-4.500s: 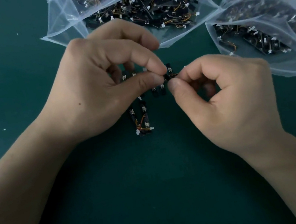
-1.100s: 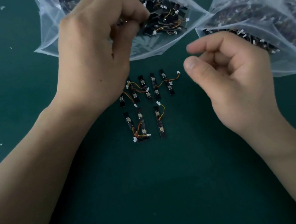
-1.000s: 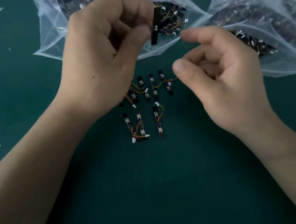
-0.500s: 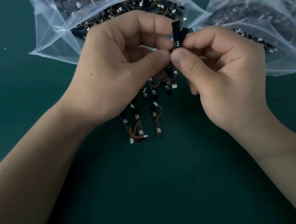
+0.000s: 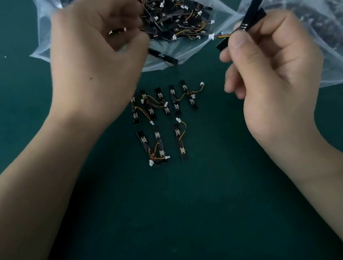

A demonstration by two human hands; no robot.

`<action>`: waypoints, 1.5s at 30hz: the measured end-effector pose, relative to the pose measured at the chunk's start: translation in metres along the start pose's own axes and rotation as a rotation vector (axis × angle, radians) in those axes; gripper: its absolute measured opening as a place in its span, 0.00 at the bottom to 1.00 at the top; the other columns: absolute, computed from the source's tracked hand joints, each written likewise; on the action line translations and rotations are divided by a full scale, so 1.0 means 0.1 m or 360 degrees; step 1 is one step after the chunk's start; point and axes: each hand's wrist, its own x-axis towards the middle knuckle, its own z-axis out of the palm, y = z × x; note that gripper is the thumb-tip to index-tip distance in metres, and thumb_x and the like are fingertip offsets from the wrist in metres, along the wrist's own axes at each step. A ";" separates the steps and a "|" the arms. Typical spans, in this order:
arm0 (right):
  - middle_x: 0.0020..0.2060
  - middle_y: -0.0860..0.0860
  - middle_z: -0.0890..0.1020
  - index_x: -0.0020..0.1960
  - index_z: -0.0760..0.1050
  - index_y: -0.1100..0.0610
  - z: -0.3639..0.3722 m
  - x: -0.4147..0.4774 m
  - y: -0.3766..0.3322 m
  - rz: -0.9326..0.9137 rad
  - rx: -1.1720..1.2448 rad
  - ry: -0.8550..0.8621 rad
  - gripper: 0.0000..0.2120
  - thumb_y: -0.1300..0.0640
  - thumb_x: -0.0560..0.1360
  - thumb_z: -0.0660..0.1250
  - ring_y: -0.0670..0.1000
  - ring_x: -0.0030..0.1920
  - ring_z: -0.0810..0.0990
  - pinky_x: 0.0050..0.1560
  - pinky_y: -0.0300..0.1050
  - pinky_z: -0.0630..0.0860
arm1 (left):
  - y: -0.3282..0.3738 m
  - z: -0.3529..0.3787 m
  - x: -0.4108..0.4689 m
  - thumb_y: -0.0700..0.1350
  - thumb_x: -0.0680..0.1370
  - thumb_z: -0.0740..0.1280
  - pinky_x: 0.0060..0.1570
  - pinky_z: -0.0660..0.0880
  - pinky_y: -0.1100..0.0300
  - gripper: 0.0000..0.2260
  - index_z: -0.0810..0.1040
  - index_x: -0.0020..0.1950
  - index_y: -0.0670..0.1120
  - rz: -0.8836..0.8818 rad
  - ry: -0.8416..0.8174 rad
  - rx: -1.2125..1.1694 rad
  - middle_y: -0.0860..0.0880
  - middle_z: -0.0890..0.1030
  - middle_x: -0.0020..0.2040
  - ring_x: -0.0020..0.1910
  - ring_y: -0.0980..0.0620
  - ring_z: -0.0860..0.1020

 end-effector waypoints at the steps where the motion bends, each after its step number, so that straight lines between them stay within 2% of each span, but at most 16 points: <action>1: 0.42 0.61 0.81 0.49 0.72 0.53 0.00 0.00 0.00 0.0017 -0.0002 -0.0005 0.05 0.60 0.84 0.65 0.55 0.31 0.77 0.33 0.36 0.72 | -0.02 -0.02 0.02 0.36 0.77 0.67 0.53 0.83 0.56 0.12 0.82 0.59 0.39 0.0032 0.0036 0.0156 0.44 0.83 0.52 0.52 0.49 0.83; 4: 0.42 0.64 0.81 0.49 0.72 0.55 0.01 0.01 0.01 0.0050 -0.0030 -0.0015 0.05 0.60 0.83 0.66 0.57 0.32 0.78 0.34 0.35 0.73 | -0.03 -0.03 0.00 0.38 0.77 0.66 0.55 0.81 0.48 0.13 0.82 0.60 0.38 0.0109 0.0037 0.0363 0.42 0.82 0.53 0.53 0.46 0.81; 8: 0.39 0.60 0.81 0.50 0.75 0.57 0.00 0.01 0.03 0.0031 -0.0110 -0.0089 0.04 0.60 0.83 0.67 0.55 0.31 0.78 0.33 0.38 0.72 | 0.05 -0.01 -0.04 0.39 0.81 0.69 0.49 0.80 0.61 0.09 0.85 0.60 0.43 0.0172 -0.0107 0.0168 0.53 0.82 0.51 0.49 0.59 0.81; 11: 0.35 0.56 0.79 0.50 0.76 0.53 0.01 -0.02 0.03 -0.0083 -0.0211 -0.0269 0.03 0.58 0.83 0.67 0.56 0.32 0.76 0.32 0.47 0.72 | 0.11 0.01 -0.07 0.45 0.83 0.71 0.47 0.81 0.53 0.08 0.84 0.61 0.46 0.0247 -0.0389 0.0038 0.55 0.85 0.53 0.49 0.55 0.84; 15: 0.35 0.47 0.79 0.52 0.77 0.48 0.02 -0.03 0.03 -0.0113 -0.0257 -0.0345 0.05 0.58 0.83 0.67 0.51 0.34 0.77 0.36 0.48 0.74 | 0.14 0.02 -0.10 0.48 0.82 0.73 0.43 0.80 0.42 0.07 0.81 0.58 0.56 0.0257 -0.0553 -0.0097 0.56 0.87 0.47 0.43 0.46 0.85; 17: 0.35 0.48 0.79 0.51 0.77 0.47 0.01 -0.02 0.04 -0.0106 -0.0287 -0.0357 0.06 0.57 0.83 0.67 0.53 0.34 0.77 0.35 0.52 0.75 | 0.14 0.03 -0.11 0.49 0.81 0.74 0.43 0.80 0.39 0.09 0.81 0.59 0.57 0.0199 -0.0562 -0.0217 0.55 0.88 0.45 0.41 0.41 0.85; 20: 0.34 0.52 0.79 0.52 0.80 0.52 0.00 -0.02 0.06 -0.0102 -0.0321 -0.0374 0.04 0.58 0.84 0.67 0.55 0.33 0.76 0.35 0.56 0.74 | 0.15 0.06 -0.11 0.47 0.80 0.75 0.42 0.81 0.42 0.10 0.80 0.59 0.57 0.0190 -0.0542 -0.0298 0.54 0.87 0.46 0.41 0.46 0.85; 22: 0.34 0.49 0.80 0.56 0.82 0.55 -0.01 -0.03 0.07 -0.0094 -0.0318 -0.0345 0.05 0.58 0.84 0.67 0.52 0.34 0.78 0.35 0.53 0.75 | 0.14 0.07 -0.11 0.44 0.80 0.75 0.40 0.80 0.45 0.10 0.81 0.59 0.54 0.0154 -0.0554 -0.0368 0.52 0.87 0.45 0.40 0.46 0.85; 26: 0.40 0.39 0.80 0.68 0.79 0.59 0.01 -0.06 0.07 -0.0109 -0.0275 -0.0264 0.13 0.59 0.84 0.68 0.41 0.37 0.79 0.42 0.36 0.74 | 0.12 0.08 -0.09 0.39 0.81 0.73 0.35 0.75 0.56 0.09 0.81 0.60 0.46 -0.0008 -0.0557 -0.0612 0.51 0.85 0.41 0.34 0.46 0.79; 30: 0.40 0.39 0.80 0.59 0.78 0.53 0.01 -0.08 0.05 -0.0186 -0.0247 -0.0251 0.06 0.60 0.83 0.68 0.40 0.37 0.79 0.40 0.36 0.74 | 0.11 0.09 -0.09 0.38 0.81 0.71 0.36 0.75 0.64 0.03 0.79 0.51 0.44 -0.0116 -0.0464 -0.0716 0.54 0.85 0.40 0.34 0.52 0.82; 32: 0.40 0.45 0.81 0.55 0.77 0.52 0.00 -0.09 0.02 -0.0250 -0.0213 -0.0241 0.05 0.61 0.83 0.68 0.45 0.37 0.78 0.40 0.39 0.73 | 0.12 0.10 -0.09 0.38 0.81 0.71 0.35 0.75 0.64 0.03 0.78 0.51 0.42 -0.0097 -0.0366 -0.0662 0.48 0.86 0.43 0.35 0.50 0.83; 36: 0.53 0.56 0.79 0.49 0.75 0.57 -0.18 -0.05 0.01 -0.0538 -0.0525 -0.0249 0.04 0.64 0.80 0.69 0.52 0.50 0.79 0.47 0.48 0.74 | 0.09 0.07 -0.08 0.36 0.80 0.70 0.34 0.74 0.50 0.04 0.77 0.54 0.39 0.0021 -0.0192 -0.0487 0.41 0.85 0.45 0.37 0.43 0.81; 38: 0.55 0.57 0.81 0.46 0.75 0.59 -0.32 -0.05 0.00 -0.0639 -0.0691 -0.0364 0.05 0.65 0.79 0.70 0.53 0.52 0.80 0.51 0.48 0.75 | 0.06 0.05 -0.09 0.35 0.80 0.69 0.35 0.74 0.45 0.05 0.77 0.55 0.37 0.0066 -0.0151 -0.0430 0.38 0.84 0.45 0.38 0.38 0.80; 40: 0.46 0.55 0.84 0.42 0.75 0.60 -0.41 -0.07 -0.01 -0.0650 -0.0785 -0.0555 0.07 0.65 0.77 0.71 0.52 0.46 0.81 0.47 0.44 0.75 | 0.04 0.04 -0.09 0.35 0.80 0.69 0.34 0.72 0.44 0.05 0.78 0.54 0.34 0.0101 -0.0124 -0.0367 0.37 0.84 0.44 0.37 0.34 0.79; 42: 0.39 0.52 0.82 0.39 0.76 0.61 -0.42 -0.09 0.00 -0.0624 -0.0918 -0.0787 0.08 0.64 0.75 0.73 0.55 0.40 0.80 0.41 0.49 0.75 | 0.03 0.05 -0.10 0.35 0.80 0.69 0.32 0.71 0.46 0.05 0.78 0.54 0.34 0.0157 -0.0111 -0.0316 0.38 0.84 0.44 0.35 0.34 0.78; 45: 0.40 0.47 0.79 0.41 0.77 0.56 -0.38 -0.10 0.01 -0.0440 -0.0979 -0.1086 0.06 0.58 0.74 0.74 0.53 0.38 0.78 0.37 0.54 0.75 | 0.01 0.05 -0.10 0.35 0.81 0.70 0.34 0.73 0.45 0.04 0.78 0.54 0.36 0.0229 -0.0109 -0.0268 0.40 0.84 0.45 0.38 0.37 0.80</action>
